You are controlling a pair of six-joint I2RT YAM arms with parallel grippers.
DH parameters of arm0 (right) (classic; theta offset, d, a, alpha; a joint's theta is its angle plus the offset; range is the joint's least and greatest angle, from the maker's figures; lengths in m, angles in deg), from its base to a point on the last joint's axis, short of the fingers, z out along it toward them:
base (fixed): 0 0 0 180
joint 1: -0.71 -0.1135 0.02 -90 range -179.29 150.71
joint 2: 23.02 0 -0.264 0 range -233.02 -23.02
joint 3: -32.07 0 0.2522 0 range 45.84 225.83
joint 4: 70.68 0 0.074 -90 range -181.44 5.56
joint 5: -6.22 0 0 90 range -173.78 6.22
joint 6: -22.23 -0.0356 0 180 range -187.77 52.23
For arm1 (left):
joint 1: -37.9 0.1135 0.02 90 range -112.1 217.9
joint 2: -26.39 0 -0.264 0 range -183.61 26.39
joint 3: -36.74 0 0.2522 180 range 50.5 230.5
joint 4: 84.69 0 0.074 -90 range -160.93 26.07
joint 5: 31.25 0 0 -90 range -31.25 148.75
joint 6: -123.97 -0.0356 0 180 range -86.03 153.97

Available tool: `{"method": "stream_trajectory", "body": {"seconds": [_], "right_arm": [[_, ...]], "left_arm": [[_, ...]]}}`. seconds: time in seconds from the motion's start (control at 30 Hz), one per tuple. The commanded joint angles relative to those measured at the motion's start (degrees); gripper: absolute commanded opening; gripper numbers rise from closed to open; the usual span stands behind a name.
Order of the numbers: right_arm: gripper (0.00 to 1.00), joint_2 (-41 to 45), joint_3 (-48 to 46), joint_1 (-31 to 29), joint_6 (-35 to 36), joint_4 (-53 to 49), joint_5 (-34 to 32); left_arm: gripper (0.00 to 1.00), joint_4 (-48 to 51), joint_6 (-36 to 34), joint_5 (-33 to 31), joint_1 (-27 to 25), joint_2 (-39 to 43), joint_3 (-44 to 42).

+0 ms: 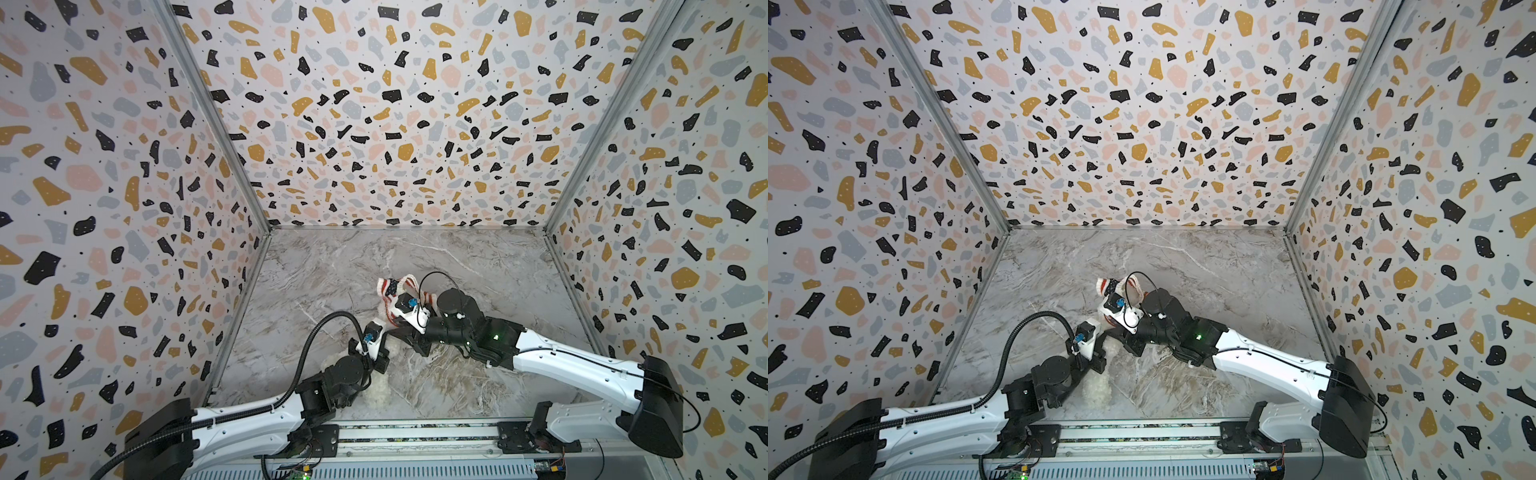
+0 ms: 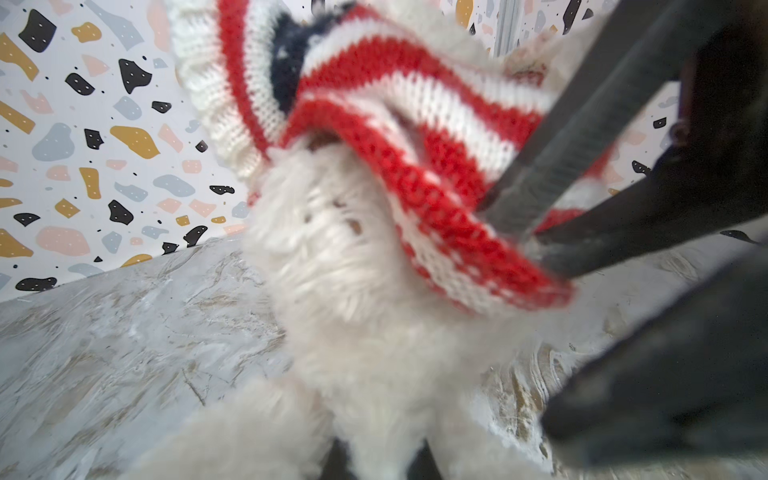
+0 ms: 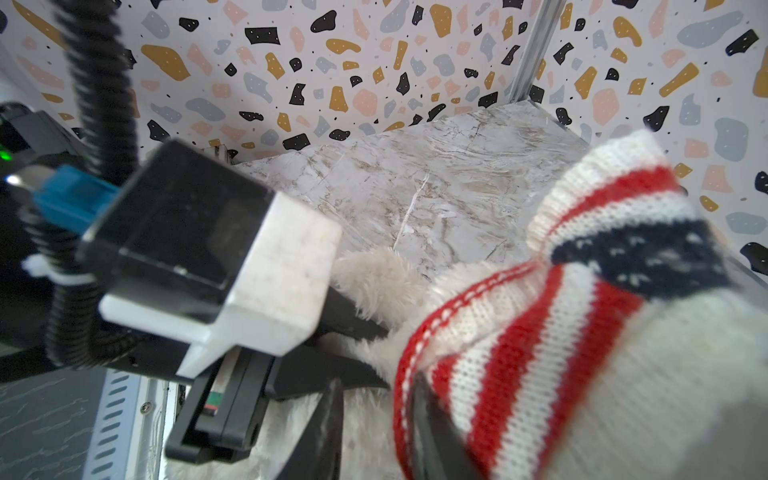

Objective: Dress the teddy bear

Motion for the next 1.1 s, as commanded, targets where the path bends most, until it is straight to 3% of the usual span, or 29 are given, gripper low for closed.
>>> {"method": "stream_trajectory", "body": {"seconds": [0.0,0.87,1.07], "right_arm": [[0.32,2.58,0.42,-0.41,0.36,-1.34,-1.09],[0.61,7.68,0.16,-3.25,3.86,-3.03,-4.53],[0.63,7.29,1.65,-4.08,3.98,-3.68,-5.0]], "left_arm": [[0.0,-5.84,-0.15,-1.35,-0.2,1.5,-0.83],[0.0,-5.41,-1.38,-1.77,-0.13,4.33,-0.32],[0.0,-5.36,-1.41,-1.18,-0.14,6.31,-0.41]]}}
